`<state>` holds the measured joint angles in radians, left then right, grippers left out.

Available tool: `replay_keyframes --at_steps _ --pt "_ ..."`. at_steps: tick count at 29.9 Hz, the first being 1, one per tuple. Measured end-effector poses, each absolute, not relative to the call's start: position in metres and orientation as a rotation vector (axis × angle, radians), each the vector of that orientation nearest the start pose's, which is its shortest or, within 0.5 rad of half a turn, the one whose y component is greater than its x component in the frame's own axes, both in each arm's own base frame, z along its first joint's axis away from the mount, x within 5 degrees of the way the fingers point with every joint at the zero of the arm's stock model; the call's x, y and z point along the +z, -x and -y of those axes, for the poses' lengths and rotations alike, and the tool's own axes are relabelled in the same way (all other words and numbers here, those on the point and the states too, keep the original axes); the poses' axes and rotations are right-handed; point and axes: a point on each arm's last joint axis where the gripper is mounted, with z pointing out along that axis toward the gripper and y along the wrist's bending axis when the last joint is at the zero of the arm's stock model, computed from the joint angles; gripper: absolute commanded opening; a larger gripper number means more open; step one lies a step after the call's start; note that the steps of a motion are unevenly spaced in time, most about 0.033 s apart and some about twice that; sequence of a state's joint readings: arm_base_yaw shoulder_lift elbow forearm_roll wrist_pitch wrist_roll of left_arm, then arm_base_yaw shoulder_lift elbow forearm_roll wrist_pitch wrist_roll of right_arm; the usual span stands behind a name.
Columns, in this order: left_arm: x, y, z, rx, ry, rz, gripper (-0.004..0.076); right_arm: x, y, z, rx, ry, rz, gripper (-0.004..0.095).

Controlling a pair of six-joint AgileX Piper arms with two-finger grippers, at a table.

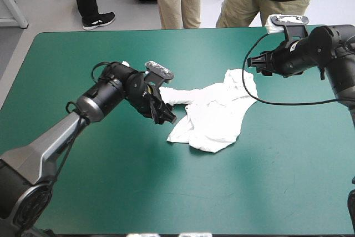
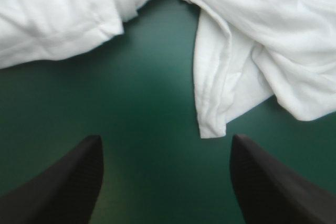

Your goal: Fold the cloth

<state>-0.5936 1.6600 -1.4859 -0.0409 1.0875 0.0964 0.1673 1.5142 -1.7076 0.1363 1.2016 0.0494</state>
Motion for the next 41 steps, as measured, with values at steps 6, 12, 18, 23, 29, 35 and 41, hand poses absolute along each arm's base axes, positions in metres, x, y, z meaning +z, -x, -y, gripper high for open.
replay_keyframes --at_steps 6,12,18,23,29,35,41 --pt "0.275 -0.290 0.226 -0.169 -1.021 -2.686 0.0457 0.426 -0.306 -0.063 0.268 0.138 -2.495 0.0509" --pt "0.244 -0.282 0.232 -0.150 -1.072 -2.740 0.0401 0.425 -0.306 -0.062 0.247 0.140 -2.501 0.0509" --pt "0.233 -0.285 0.234 -0.157 -1.062 -2.722 0.0400 0.425 -0.306 -0.061 0.237 0.141 -2.502 0.0509" --pt "0.215 -0.290 0.238 -0.141 -1.074 -2.758 0.0359 0.425 -0.306 -0.061 0.234 0.141 -2.502 0.0509" --pt "0.212 -0.291 0.238 -0.122 -1.088 -2.771 -0.0008 0.424 -0.307 -0.061 0.231 0.141 -2.506 0.0514" --pt "0.212 -0.291 0.238 -0.120 -1.092 -2.772 -0.0007 0.412 -0.314 -0.061 0.224 0.100 -2.553 0.0516" --pt "0.212 -0.291 0.238 -0.120 -1.093 -2.771 -0.0007 0.375 -0.350 -0.054 0.241 0.026 -2.628 0.0517"
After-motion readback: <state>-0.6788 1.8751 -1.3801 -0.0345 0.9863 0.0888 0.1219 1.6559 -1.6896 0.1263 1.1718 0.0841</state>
